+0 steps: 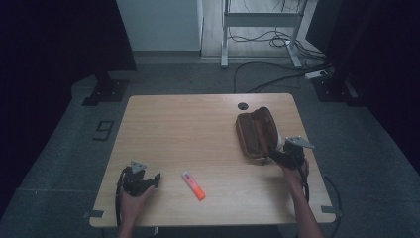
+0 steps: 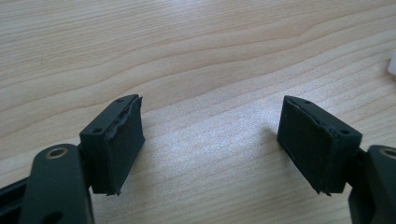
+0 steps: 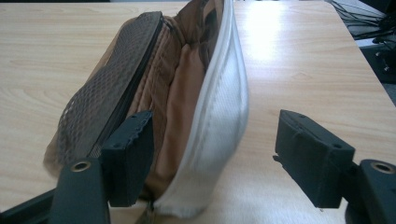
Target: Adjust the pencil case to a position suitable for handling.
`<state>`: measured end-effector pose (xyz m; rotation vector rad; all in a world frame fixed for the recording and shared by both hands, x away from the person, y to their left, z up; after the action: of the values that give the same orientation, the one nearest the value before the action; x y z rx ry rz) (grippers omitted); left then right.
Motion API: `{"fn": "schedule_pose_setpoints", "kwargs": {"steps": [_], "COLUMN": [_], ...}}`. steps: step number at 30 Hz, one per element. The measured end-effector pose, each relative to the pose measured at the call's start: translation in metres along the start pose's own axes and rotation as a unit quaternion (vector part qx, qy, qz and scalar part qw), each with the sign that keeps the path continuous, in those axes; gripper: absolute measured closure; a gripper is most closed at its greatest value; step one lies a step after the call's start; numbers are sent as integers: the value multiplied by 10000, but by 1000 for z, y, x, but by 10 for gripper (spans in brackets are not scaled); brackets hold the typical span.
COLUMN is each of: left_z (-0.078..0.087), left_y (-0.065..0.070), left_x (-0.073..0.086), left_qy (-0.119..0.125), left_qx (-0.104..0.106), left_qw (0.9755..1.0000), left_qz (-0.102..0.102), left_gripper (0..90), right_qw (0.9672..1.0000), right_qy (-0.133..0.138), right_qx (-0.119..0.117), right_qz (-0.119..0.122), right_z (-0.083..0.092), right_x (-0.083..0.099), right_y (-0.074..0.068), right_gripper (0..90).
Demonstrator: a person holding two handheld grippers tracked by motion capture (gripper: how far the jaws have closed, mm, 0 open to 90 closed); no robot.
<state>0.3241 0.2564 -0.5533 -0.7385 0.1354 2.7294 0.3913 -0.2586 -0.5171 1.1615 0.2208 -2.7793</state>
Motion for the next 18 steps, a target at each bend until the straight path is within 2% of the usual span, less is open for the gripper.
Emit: {"fn": "schedule_pose_setpoints", "kwargs": {"steps": [5, 9, 10, 11, 15, 18], "left_z": [0, 0, 0, 0, 0, 0], "left_y": [0, 0, 0, 0, 0, 0], "left_x": [0, 0, 0, 0, 0, 0], "left_qy": [0, 1, 1, 1, 2, 2], "left_qx": [-2, -1, -1, -1, -1, -1], "left_qw": [10000, 10000, 10000, 10000, 10000, 10000], "left_qz": [0, 0, 1, 1, 1, 2], "left_gripper": [225, 225, 225, 225, 225, 225], "right_qw": [9999, 9998, 9997, 9997, 9994, 9988], "right_qy": [-68, -31, -14, -14, -66, -135], "right_qx": [4, -63, -84, -84, -213, -402], "right_qz": [-111, -207, -232, -232, -277, -262], "right_z": [-11, -18, -21, -21, -26, -29], "right_x": [-3, -6, -6, -6, -5, -4], "right_y": [4, 6, 6, 6, 7, 9], "right_gripper": [292, 344, 400, 400, 502, 587]}}
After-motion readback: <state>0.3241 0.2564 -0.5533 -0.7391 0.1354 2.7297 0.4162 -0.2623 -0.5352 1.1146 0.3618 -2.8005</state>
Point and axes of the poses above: each handheld gripper's, and its own axes: z roughly backward along the jaws, x roughly out of its underside, y roughly to its right, the point moved 1 cm from there along -z, roughly forward along the jaws, and after that the axes turned 14 degrees about -y, right-handed, at the moved point
